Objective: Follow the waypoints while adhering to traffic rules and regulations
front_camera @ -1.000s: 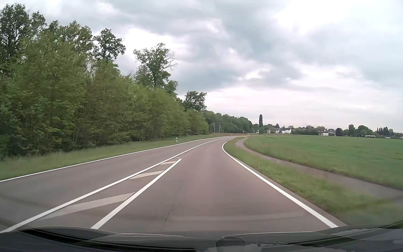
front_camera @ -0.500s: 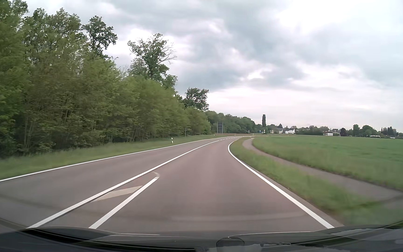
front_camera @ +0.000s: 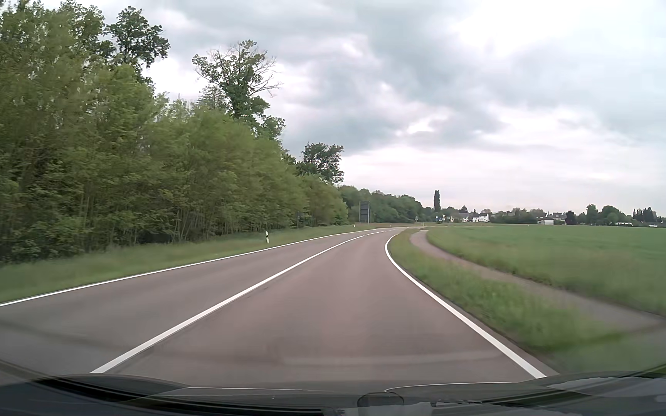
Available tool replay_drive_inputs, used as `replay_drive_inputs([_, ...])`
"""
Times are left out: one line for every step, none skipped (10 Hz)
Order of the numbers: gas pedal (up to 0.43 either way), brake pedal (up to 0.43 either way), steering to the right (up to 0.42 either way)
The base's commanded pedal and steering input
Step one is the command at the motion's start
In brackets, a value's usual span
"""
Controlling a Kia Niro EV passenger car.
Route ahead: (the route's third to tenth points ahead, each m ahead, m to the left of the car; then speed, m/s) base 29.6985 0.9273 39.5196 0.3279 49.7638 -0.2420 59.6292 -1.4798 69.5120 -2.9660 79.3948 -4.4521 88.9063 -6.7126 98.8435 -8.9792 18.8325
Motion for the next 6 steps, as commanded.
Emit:
replay_drive_inputs([0.079, 0.0, 0.007])
replay_drive_inputs([0.079, 0.0, 0.007])
replay_drive_inputs([0.087, 0.0, 0.008])
replay_drive_inputs([0.087, 0.0, 0.008])
replay_drive_inputs([0.087, 0.0, 0.01])
replay_drive_inputs([0.087, 0.0, 0.011])
